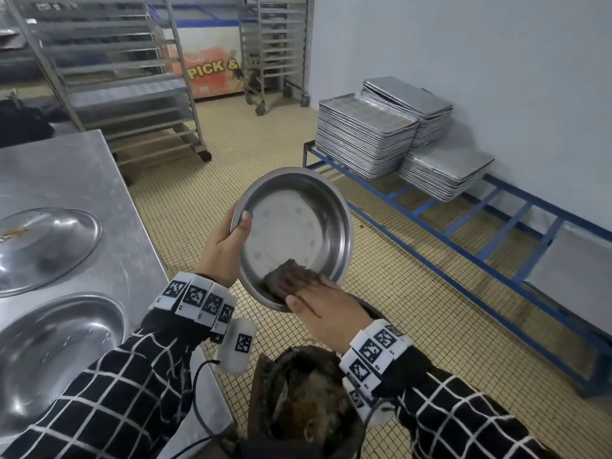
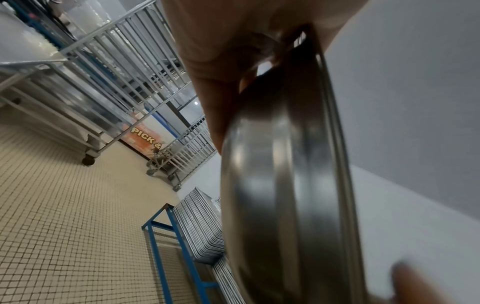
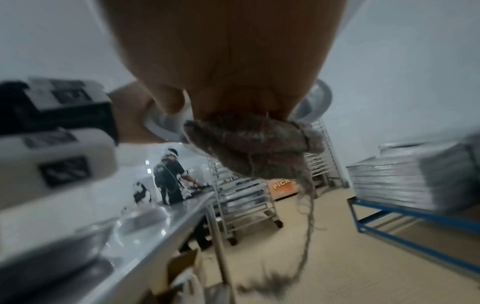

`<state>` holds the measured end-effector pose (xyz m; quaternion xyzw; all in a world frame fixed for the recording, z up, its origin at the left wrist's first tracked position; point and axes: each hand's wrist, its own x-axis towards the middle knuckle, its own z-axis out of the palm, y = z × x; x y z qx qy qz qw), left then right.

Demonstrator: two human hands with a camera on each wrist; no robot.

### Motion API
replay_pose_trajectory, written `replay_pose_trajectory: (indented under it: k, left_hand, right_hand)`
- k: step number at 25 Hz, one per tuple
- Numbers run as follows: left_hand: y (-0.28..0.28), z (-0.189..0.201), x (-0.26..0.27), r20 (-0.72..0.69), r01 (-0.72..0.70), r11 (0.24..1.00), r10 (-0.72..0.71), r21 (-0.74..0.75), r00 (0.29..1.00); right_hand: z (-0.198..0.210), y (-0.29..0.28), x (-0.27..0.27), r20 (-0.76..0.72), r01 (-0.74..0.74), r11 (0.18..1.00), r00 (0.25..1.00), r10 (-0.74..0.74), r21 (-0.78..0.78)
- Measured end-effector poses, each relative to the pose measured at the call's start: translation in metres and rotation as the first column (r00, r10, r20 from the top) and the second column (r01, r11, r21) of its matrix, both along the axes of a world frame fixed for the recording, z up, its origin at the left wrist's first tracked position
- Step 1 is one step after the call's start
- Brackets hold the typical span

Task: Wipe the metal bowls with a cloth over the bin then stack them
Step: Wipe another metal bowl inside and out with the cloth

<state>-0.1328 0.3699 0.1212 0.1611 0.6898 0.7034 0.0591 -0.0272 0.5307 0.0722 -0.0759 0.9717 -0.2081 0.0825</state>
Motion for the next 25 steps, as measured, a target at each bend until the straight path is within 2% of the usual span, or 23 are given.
replay_pose_trajectory:
  k: [1, 3, 6, 9, 12, 14, 20, 25]
  left_hand:
    - [-0.001, -0.001, 0.000, 0.004, 0.011, 1.000, -0.011, -0.011, 1.000]
    - [-0.001, -0.007, 0.001, 0.032, 0.038, 0.998, -0.037, -0.046, 0.999]
    - [0.002, -0.019, 0.001, 0.123, 0.075, 0.993, -0.063, -0.096, 0.990]
    - [0.004, -0.022, 0.002, 0.218, 0.094, 0.993, -0.076, -0.077, 0.973]
    - [0.002, -0.016, 0.001, 0.289, 0.101, 0.994, -0.083, -0.049, 0.954]
    - [0.000, -0.013, 0.001, 0.321, 0.098, 0.995, -0.084, -0.027, 0.943]
    - [0.000, -0.005, 0.005, 0.322, 0.089, 0.996, -0.093, 0.028, 0.942]
    - [0.008, 0.002, 0.008, 0.255, 0.050, 0.992, -0.078, 0.115, 0.964]
  right_hand:
    - [-0.005, 0.012, -0.003, -0.010, 0.002, 0.989, 1.000, -0.001, 0.147]
    - [-0.014, 0.033, -0.010, -0.010, 0.069, 0.942, 0.998, -0.070, 0.327]
    - [-0.014, 0.051, -0.024, -0.045, 0.217, 0.886, 0.975, -0.218, 0.409]
    - [-0.006, 0.057, -0.038, -0.164, 0.319, 0.898, 0.946, -0.281, 0.302]
    - [0.006, 0.062, -0.046, -0.186, 0.290, 0.955, 0.944, -0.274, 0.064]
    - [0.015, 0.068, -0.051, -0.230, 0.293, 0.955, 0.927, -0.295, -0.044]
    - [0.020, 0.077, -0.052, -0.337, 0.381, 0.856, 0.802, -0.494, -0.349]
    - [0.017, 0.073, -0.043, -0.300, 0.520, 0.733, 0.684, -0.665, -0.439]
